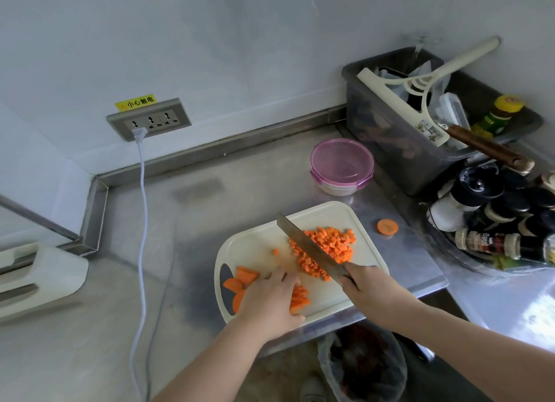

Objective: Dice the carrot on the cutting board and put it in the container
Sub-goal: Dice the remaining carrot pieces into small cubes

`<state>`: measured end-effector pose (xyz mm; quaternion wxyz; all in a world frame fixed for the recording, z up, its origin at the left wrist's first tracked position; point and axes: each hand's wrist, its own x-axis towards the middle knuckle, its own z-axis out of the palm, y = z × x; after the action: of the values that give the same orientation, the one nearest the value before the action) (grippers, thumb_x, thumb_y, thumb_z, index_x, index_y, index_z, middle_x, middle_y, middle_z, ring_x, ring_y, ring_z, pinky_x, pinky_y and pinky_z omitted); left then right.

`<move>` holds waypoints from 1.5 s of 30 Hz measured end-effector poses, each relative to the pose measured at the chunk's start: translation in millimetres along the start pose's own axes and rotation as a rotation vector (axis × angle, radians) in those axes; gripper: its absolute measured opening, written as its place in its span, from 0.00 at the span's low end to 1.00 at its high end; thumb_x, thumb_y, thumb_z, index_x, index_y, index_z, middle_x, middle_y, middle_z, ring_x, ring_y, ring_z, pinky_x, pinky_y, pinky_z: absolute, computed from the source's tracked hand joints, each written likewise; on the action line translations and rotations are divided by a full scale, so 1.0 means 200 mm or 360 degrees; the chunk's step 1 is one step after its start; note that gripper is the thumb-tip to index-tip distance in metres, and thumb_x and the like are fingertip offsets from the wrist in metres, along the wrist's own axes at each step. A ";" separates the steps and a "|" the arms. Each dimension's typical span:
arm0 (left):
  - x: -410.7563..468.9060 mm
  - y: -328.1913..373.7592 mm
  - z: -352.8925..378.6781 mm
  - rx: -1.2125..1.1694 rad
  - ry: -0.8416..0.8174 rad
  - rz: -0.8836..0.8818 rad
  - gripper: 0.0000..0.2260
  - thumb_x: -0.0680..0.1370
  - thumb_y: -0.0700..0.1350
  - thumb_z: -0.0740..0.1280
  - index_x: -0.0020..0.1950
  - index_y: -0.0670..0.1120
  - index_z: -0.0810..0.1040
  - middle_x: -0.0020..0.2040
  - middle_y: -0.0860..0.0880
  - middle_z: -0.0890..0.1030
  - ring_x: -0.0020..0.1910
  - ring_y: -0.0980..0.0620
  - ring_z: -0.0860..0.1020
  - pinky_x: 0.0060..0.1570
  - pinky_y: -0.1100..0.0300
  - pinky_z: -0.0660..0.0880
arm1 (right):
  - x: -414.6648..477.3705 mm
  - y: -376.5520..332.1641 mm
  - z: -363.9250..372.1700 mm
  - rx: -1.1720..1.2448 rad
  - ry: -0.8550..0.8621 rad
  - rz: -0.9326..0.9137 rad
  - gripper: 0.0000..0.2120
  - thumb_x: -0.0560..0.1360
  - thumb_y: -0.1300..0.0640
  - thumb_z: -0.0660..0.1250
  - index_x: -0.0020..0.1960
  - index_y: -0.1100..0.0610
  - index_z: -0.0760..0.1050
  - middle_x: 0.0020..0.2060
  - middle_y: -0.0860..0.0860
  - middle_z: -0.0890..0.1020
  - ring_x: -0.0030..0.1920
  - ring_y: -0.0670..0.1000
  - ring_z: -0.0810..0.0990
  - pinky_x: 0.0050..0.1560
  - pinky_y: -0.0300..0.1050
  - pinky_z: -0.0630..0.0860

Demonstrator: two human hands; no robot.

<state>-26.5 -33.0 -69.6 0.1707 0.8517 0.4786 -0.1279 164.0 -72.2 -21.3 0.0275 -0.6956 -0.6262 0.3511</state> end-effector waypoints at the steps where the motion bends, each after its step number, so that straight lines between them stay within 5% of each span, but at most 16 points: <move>1: 0.00 0.01 0.01 0.0013 0.0052 -0.0003 0.23 0.73 0.58 0.64 0.66 0.52 0.68 0.63 0.52 0.69 0.58 0.48 0.75 0.55 0.55 0.73 | 0.00 0.00 0.01 0.0009 -0.0009 -0.0013 0.16 0.81 0.58 0.53 0.35 0.49 0.58 0.31 0.45 0.66 0.30 0.44 0.64 0.28 0.37 0.63; 25: 0.02 0.01 0.02 -0.0215 0.0159 -0.0362 0.18 0.77 0.53 0.66 0.64 0.50 0.68 0.64 0.51 0.70 0.51 0.50 0.78 0.40 0.59 0.75 | 0.03 0.04 0.20 0.0014 -0.0055 0.0038 0.16 0.82 0.56 0.51 0.36 0.47 0.58 0.34 0.46 0.70 0.32 0.45 0.68 0.33 0.38 0.66; 30: 0.07 0.01 0.00 -0.0245 0.0160 -0.0407 0.19 0.77 0.54 0.66 0.64 0.49 0.68 0.68 0.49 0.68 0.50 0.48 0.80 0.36 0.57 0.73 | 0.04 0.02 0.24 0.0026 -0.0027 0.0013 0.10 0.82 0.56 0.51 0.43 0.52 0.65 0.36 0.47 0.71 0.34 0.45 0.70 0.35 0.39 0.69; 36: 0.01 -0.07 0.03 -0.0661 0.0220 -0.0639 0.23 0.76 0.50 0.69 0.70 0.49 0.69 0.63 0.50 0.74 0.59 0.51 0.76 0.53 0.57 0.75 | 0.04 0.01 0.27 0.0079 0.0000 0.0049 0.09 0.82 0.55 0.52 0.47 0.54 0.69 0.40 0.51 0.77 0.40 0.50 0.77 0.42 0.45 0.75; 45: 0.03 -0.04 0.06 -0.0803 0.0202 -0.0707 0.21 0.77 0.41 0.66 0.69 0.49 0.70 0.55 0.50 0.80 0.54 0.50 0.79 0.52 0.58 0.76 | 0.02 -0.01 0.28 0.0090 0.0014 0.0039 0.07 0.83 0.55 0.51 0.49 0.52 0.67 0.42 0.50 0.77 0.40 0.48 0.76 0.42 0.42 0.76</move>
<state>-30.8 -30.6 -83.9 0.3139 0.6639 0.6786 0.0137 132.7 -90.8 -63.9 0.0457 -0.7038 -0.6073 0.3658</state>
